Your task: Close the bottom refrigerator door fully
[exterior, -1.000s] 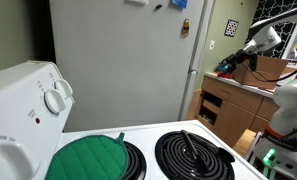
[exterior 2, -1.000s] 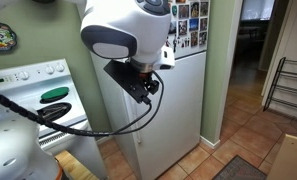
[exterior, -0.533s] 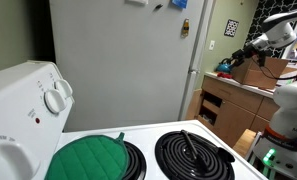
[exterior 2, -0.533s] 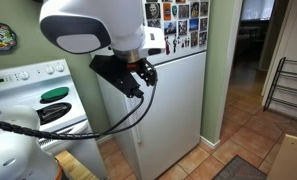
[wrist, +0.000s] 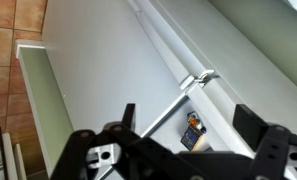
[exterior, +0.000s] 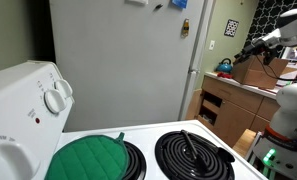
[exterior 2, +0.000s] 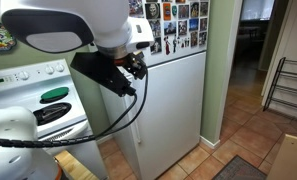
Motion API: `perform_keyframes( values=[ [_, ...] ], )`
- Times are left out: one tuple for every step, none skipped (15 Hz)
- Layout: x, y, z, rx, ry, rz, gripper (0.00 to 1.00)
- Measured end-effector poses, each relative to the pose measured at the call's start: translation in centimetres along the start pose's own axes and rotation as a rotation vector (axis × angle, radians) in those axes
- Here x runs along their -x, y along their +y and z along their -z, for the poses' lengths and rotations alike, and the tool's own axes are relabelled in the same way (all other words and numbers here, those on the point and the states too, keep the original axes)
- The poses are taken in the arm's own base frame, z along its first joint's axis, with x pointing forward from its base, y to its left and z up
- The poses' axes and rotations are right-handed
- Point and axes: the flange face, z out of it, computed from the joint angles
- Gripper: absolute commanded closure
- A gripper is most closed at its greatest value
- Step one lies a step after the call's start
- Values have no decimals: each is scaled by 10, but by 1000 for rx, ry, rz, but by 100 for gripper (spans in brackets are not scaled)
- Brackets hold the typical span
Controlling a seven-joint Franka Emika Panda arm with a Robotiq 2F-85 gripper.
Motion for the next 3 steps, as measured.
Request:
perform_keyframes(
  values=[
    [0, -1, -1, -3, -1, 3, 0],
    [0, -1, -1, -4, -2, 4, 0],
    [0, -1, -2, -5, -3, 6, 0]
  ],
)
